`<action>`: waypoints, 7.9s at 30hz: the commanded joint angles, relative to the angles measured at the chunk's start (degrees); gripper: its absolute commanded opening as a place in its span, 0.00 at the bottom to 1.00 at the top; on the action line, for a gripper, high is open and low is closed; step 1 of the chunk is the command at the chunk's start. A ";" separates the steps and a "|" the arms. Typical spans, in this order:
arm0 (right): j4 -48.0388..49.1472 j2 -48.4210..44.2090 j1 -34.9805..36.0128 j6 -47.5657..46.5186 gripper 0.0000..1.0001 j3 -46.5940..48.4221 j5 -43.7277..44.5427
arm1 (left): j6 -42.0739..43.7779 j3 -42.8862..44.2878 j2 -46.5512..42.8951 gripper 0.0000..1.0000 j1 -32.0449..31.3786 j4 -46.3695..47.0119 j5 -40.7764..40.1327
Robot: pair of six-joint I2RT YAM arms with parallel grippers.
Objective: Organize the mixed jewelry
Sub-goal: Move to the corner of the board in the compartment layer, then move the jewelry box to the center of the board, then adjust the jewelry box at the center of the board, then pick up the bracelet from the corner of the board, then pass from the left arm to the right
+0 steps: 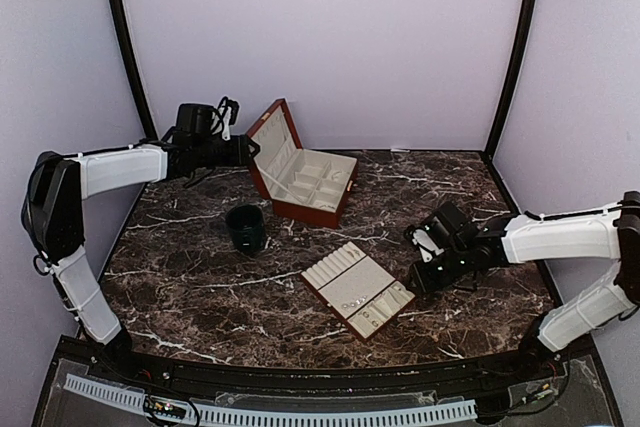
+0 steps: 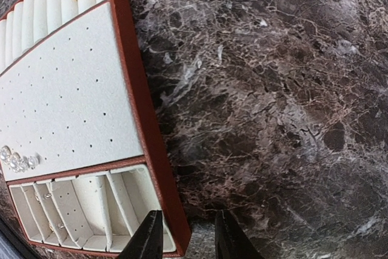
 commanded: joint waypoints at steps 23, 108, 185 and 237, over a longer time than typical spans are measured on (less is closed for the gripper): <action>4.05 5.40 3.11 -0.50 0.07 0.63 1.28 | 2.66 3.06 -0.41 0.34 0.16 -1.96 -0.57; 17.29 4.97 -0.87 16.81 0.81 4.76 -8.80 | 36.64 13.36 -0.29 0.68 -1.86 -31.57 29.83; 36.89 -12.22 -1.36 4.03 0.74 -1.07 3.46 | -19.71 -47.26 -54.02 0.00 11.16 -26.75 -5.51; 53.56 10.40 11.99 -1.09 0.43 17.56 -19.87 | 0.18 -6.17 -21.86 0.00 -15.37 -13.72 49.50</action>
